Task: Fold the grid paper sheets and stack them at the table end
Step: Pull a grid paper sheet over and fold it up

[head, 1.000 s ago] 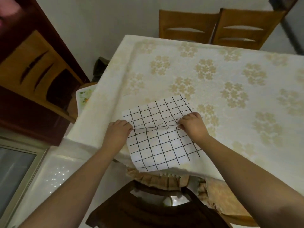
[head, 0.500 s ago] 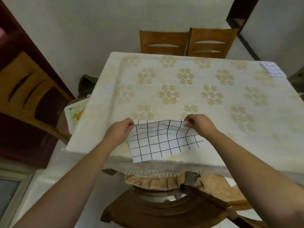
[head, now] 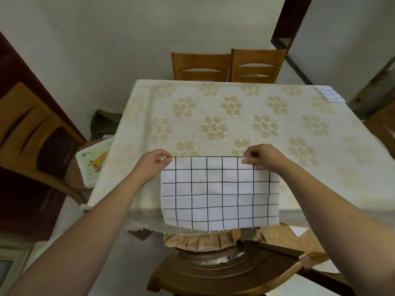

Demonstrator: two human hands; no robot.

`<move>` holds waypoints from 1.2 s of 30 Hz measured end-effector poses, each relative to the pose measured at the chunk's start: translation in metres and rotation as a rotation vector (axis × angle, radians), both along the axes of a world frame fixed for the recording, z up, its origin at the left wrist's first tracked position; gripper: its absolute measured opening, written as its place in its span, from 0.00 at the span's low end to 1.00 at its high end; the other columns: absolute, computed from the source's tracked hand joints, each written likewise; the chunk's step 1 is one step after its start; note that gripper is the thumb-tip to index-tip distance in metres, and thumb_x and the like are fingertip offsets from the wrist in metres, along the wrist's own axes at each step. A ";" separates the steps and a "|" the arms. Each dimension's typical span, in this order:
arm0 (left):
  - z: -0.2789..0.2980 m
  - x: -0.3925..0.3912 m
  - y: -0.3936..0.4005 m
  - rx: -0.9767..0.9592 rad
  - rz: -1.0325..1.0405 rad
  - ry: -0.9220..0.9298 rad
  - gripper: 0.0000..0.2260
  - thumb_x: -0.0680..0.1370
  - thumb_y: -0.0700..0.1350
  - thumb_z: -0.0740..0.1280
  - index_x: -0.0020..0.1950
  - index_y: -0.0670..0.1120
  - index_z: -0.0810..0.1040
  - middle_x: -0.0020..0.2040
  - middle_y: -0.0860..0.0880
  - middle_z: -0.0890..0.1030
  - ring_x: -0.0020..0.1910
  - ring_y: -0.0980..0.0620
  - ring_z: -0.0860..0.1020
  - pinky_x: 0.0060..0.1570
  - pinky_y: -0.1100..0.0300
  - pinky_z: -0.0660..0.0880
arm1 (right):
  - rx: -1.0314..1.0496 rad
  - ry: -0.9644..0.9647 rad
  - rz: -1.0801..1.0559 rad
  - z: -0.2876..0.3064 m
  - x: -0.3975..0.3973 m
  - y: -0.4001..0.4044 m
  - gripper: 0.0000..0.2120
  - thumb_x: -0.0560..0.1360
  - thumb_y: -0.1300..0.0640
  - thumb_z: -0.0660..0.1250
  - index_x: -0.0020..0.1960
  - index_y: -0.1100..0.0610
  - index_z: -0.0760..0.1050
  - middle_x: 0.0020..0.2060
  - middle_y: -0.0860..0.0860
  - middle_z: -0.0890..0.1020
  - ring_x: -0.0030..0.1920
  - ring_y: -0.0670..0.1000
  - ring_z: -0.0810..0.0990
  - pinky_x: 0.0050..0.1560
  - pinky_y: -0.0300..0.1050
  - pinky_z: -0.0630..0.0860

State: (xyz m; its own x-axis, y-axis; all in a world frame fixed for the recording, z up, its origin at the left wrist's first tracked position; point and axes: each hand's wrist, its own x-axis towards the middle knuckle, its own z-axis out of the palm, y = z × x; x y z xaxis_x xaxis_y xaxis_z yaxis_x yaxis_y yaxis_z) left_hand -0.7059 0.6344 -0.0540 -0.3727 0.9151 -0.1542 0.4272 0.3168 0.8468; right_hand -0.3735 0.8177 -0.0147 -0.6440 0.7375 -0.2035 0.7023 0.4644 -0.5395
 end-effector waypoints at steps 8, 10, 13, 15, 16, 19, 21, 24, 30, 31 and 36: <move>-0.037 -0.006 0.035 -0.070 0.068 0.163 0.07 0.76 0.45 0.70 0.51 0.44 0.83 0.48 0.48 0.83 0.48 0.53 0.79 0.46 0.64 0.70 | 0.181 -0.242 -0.075 -0.072 -0.012 0.018 0.10 0.79 0.59 0.63 0.57 0.52 0.79 0.53 0.52 0.83 0.53 0.56 0.80 0.52 0.49 0.75; -0.049 -0.007 0.043 -0.098 0.074 0.164 0.06 0.76 0.44 0.71 0.50 0.43 0.83 0.48 0.46 0.84 0.48 0.51 0.79 0.46 0.63 0.70 | 0.204 -0.305 -0.078 -0.092 -0.015 0.026 0.11 0.80 0.59 0.61 0.59 0.51 0.78 0.54 0.51 0.83 0.54 0.56 0.80 0.52 0.49 0.73; -0.064 -0.009 0.057 -0.133 0.127 0.156 0.05 0.76 0.44 0.70 0.49 0.43 0.82 0.48 0.45 0.83 0.49 0.48 0.79 0.46 0.62 0.70 | 0.187 -0.278 -0.091 -0.121 -0.022 0.043 0.15 0.78 0.64 0.60 0.59 0.50 0.78 0.54 0.51 0.83 0.53 0.56 0.80 0.52 0.49 0.71; -0.076 -0.009 0.065 -0.165 0.167 0.171 0.06 0.77 0.44 0.69 0.50 0.43 0.82 0.48 0.45 0.83 0.49 0.48 0.79 0.48 0.60 0.71 | 0.199 -0.227 -0.102 -0.136 -0.031 0.051 0.20 0.75 0.68 0.60 0.60 0.51 0.78 0.55 0.52 0.83 0.55 0.58 0.80 0.53 0.49 0.73; -0.082 -0.008 0.067 -0.173 0.179 0.181 0.06 0.77 0.45 0.69 0.50 0.43 0.82 0.49 0.46 0.83 0.50 0.48 0.79 0.48 0.60 0.71 | 0.223 -0.203 -0.113 -0.143 -0.035 0.051 0.21 0.74 0.68 0.60 0.62 0.51 0.78 0.57 0.53 0.83 0.57 0.58 0.79 0.54 0.50 0.73; -0.095 -0.011 0.074 -0.188 0.256 0.140 0.07 0.78 0.46 0.67 0.51 0.44 0.81 0.48 0.46 0.82 0.50 0.47 0.78 0.46 0.59 0.71 | 0.284 -0.095 -0.122 -0.158 -0.044 0.042 0.22 0.73 0.68 0.63 0.65 0.57 0.76 0.60 0.56 0.80 0.60 0.59 0.78 0.59 0.52 0.72; -0.100 -0.012 0.079 -0.202 0.337 0.069 0.08 0.78 0.47 0.67 0.52 0.45 0.80 0.48 0.46 0.81 0.48 0.47 0.78 0.40 0.61 0.70 | 0.294 -0.030 -0.005 -0.168 -0.048 0.027 0.21 0.72 0.66 0.62 0.65 0.59 0.76 0.59 0.57 0.81 0.59 0.60 0.79 0.59 0.54 0.74; -0.110 -0.011 0.082 -0.248 0.424 -0.036 0.11 0.77 0.50 0.68 0.56 0.46 0.80 0.53 0.46 0.79 0.52 0.46 0.77 0.44 0.60 0.71 | 0.271 0.007 0.213 -0.188 -0.051 -0.005 0.21 0.74 0.57 0.56 0.64 0.59 0.76 0.58 0.56 0.81 0.58 0.58 0.79 0.59 0.55 0.75; -0.129 -0.008 0.060 -0.385 0.528 -0.306 0.17 0.78 0.56 0.67 0.58 0.44 0.78 0.54 0.46 0.79 0.53 0.48 0.75 0.52 0.56 0.73 | 0.287 -0.004 0.263 -0.208 -0.052 -0.049 0.20 0.78 0.53 0.60 0.68 0.59 0.72 0.67 0.56 0.75 0.67 0.57 0.72 0.65 0.53 0.70; -0.129 -0.007 0.055 -0.409 0.501 -0.287 0.14 0.78 0.55 0.66 0.54 0.45 0.79 0.50 0.47 0.79 0.51 0.48 0.75 0.50 0.55 0.73 | 0.289 -0.007 0.261 -0.207 -0.053 -0.053 0.21 0.78 0.52 0.60 0.68 0.59 0.72 0.68 0.56 0.74 0.68 0.57 0.71 0.65 0.54 0.69; -0.126 -0.004 0.021 -0.499 0.402 -0.377 0.15 0.79 0.48 0.67 0.59 0.39 0.78 0.55 0.43 0.82 0.50 0.45 0.81 0.53 0.52 0.78 | 0.222 -0.136 0.289 -0.200 -0.056 -0.065 0.28 0.80 0.42 0.52 0.72 0.59 0.68 0.72 0.56 0.70 0.72 0.57 0.67 0.70 0.56 0.64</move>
State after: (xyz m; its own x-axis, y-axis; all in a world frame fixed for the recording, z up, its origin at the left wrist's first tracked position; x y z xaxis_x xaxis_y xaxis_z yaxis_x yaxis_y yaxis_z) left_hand -0.7101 0.6558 -0.1803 -0.5035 0.5067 -0.6998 -0.0944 0.7728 0.6276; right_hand -0.4291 0.7527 -0.2144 -0.8097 0.5653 -0.1577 0.5838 0.7485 -0.3146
